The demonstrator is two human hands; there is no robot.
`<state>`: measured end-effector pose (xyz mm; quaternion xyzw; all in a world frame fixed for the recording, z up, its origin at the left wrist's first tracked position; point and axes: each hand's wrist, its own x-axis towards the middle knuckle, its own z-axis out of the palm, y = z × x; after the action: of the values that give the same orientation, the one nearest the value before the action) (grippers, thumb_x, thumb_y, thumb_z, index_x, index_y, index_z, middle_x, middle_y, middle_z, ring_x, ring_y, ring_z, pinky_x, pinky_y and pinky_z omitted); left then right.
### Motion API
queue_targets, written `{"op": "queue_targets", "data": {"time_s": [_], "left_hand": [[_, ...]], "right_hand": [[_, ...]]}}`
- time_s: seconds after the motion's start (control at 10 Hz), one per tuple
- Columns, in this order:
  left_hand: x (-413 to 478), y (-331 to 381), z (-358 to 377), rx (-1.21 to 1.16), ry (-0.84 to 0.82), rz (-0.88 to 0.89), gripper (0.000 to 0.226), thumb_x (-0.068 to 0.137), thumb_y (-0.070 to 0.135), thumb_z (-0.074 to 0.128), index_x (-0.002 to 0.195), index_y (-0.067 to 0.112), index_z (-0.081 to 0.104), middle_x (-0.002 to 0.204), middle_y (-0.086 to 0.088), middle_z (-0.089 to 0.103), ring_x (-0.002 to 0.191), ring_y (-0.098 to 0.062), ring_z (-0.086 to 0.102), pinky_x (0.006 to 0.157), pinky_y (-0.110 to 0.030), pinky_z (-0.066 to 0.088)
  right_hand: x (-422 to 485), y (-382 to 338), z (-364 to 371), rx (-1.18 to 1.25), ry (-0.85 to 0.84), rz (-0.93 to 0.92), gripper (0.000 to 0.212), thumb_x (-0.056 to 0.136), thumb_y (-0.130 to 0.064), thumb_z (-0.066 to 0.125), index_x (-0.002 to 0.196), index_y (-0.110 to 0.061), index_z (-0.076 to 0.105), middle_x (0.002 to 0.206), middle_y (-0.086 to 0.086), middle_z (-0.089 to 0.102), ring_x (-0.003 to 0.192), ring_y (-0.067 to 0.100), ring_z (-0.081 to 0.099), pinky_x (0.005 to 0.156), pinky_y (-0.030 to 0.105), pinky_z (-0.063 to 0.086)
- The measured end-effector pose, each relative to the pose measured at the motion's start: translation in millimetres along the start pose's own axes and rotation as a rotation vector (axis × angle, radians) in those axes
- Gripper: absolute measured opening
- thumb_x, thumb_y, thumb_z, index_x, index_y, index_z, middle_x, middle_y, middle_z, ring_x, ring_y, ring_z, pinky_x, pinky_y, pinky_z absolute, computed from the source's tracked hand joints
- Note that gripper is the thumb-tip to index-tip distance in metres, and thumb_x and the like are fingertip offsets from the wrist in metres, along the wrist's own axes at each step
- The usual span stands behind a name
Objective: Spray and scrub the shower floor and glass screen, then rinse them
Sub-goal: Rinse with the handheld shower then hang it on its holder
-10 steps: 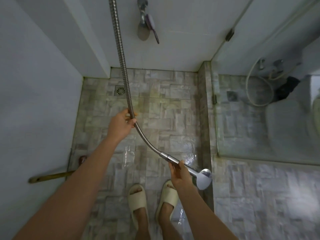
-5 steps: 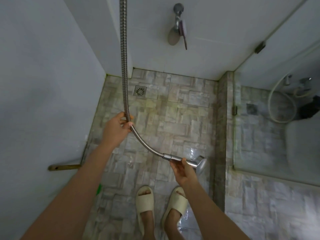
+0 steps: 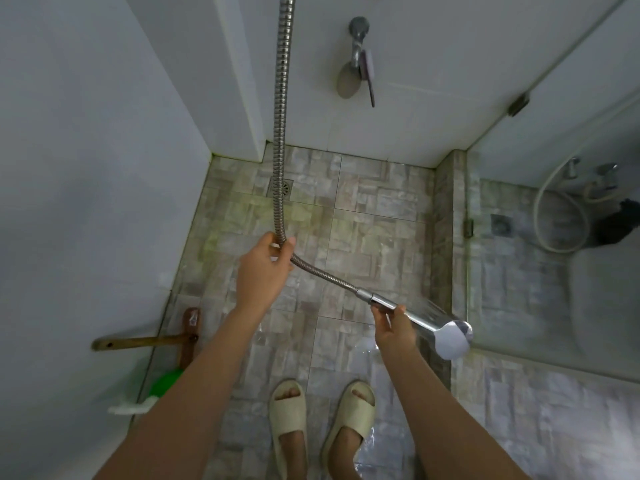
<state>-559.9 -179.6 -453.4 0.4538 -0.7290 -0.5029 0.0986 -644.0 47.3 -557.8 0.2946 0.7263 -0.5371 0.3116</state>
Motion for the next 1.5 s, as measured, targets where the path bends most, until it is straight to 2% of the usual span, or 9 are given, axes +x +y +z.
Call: {"op": "queue_targets", "data": {"time_s": [0.1, 0.2, 0.3, 0.5, 0.6, 0.8, 1.0, 1.2, 1.5], "left_hand": [[7, 13, 9, -0.025, 0.036, -0.011, 0.027, 0.098, 0.041, 0.055, 0.096, 0.018, 0.068, 0.088, 0.004, 0.073, 0.075, -0.011, 0.073, 0.07, -0.037, 0.061], [17, 23, 12, -0.055, 0.05, -0.022, 0.012, 0.096, 0.027, 0.06, 0.1, 0.018, 0.069, 0.093, 0.005, 0.07, 0.079, -0.004, 0.066, 0.067, -0.018, 0.052], [28, 29, 9, -0.136, 0.048, 0.003, 0.008, 0.093, 0.017, 0.065, 0.094, 0.025, 0.066, 0.089, 0.009, 0.068, 0.083, -0.002, 0.065, 0.068, -0.005, 0.048], [41, 30, 2, -0.32, 0.013, -0.019, 0.017, 0.096, 0.04, 0.059, 0.087, 0.028, 0.068, 0.094, -0.001, 0.074, 0.091, -0.014, 0.071, 0.074, -0.029, 0.058], [47, 32, -2, -0.305, 0.036, -0.013, 0.015, 0.096, 0.036, 0.061, 0.084, 0.029, 0.068, 0.088, 0.002, 0.072, 0.085, -0.015, 0.071, 0.075, -0.031, 0.058], [53, 34, -2, -0.246, 0.015, 0.03, 0.019, 0.093, 0.02, 0.066, 0.092, 0.039, 0.062, 0.095, -0.007, 0.073, 0.084, -0.015, 0.073, 0.066, -0.026, 0.056], [49, 38, 2, -0.206, -0.059, 0.013, 0.013, 0.093, 0.021, 0.067, 0.09, 0.033, 0.063, 0.096, 0.002, 0.074, 0.086, -0.008, 0.073, 0.066, -0.023, 0.054], [56, 33, -9, -0.249, -0.044, -0.022, 0.006, 0.093, 0.03, 0.066, 0.098, 0.028, 0.066, 0.094, 0.001, 0.076, 0.08, -0.008, 0.075, 0.068, -0.026, 0.057], [58, 25, -32, -0.222, 0.011, -0.014, 0.015, 0.095, 0.018, 0.064, 0.089, 0.032, 0.064, 0.087, 0.006, 0.072, 0.069, 0.006, 0.07, 0.07, -0.023, 0.056]], "right_hand": [[2, -13, -3, 0.011, 0.089, 0.001, 0.035, 0.096, -0.048, 0.045, 0.116, -0.021, 0.053, 0.12, 0.02, 0.057, 0.111, 0.035, 0.054, 0.071, 0.002, 0.029], [12, -36, -3, 0.681, 0.092, 0.126, 0.045, 0.099, -0.031, 0.049, 0.132, 0.001, 0.045, 0.125, 0.017, 0.055, 0.114, 0.027, 0.056, 0.048, -0.003, 0.036], [13, -52, -11, 0.815, 0.008, 0.11, 0.044, 0.102, -0.027, 0.046, 0.132, 0.005, 0.046, 0.127, 0.02, 0.056, 0.098, 0.017, 0.053, 0.068, -0.006, 0.037], [26, -81, -13, 0.773, -0.007, 0.153, 0.04, 0.098, -0.015, 0.052, 0.134, 0.0, 0.045, 0.122, 0.012, 0.058, 0.115, 0.028, 0.057, 0.095, 0.045, 0.049], [29, -92, -12, 0.744, -0.04, 0.167, 0.04, 0.098, -0.016, 0.053, 0.134, -0.001, 0.046, 0.123, 0.011, 0.058, 0.112, 0.03, 0.058, 0.099, 0.047, 0.047], [22, -113, -7, 0.783, 0.012, 0.066, 0.044, 0.097, -0.016, 0.055, 0.137, -0.006, 0.039, 0.122, 0.009, 0.054, 0.108, 0.026, 0.062, 0.067, 0.038, 0.06], [26, -122, -3, 0.84, 0.047, -0.018, 0.032, 0.097, -0.007, 0.053, 0.125, -0.017, 0.04, 0.103, 0.005, 0.056, 0.082, 0.016, 0.063, 0.094, 0.05, 0.05], [32, -126, -1, 0.808, -0.076, -0.077, 0.016, 0.097, -0.008, 0.052, 0.103, -0.02, 0.044, 0.098, 0.004, 0.059, 0.081, 0.015, 0.066, 0.087, 0.048, 0.053], [40, -123, 4, 0.67, -0.198, 0.006, 0.015, 0.098, -0.012, 0.052, 0.113, -0.01, 0.05, 0.109, 0.012, 0.061, 0.098, 0.027, 0.064, 0.075, 0.048, 0.057]]}}
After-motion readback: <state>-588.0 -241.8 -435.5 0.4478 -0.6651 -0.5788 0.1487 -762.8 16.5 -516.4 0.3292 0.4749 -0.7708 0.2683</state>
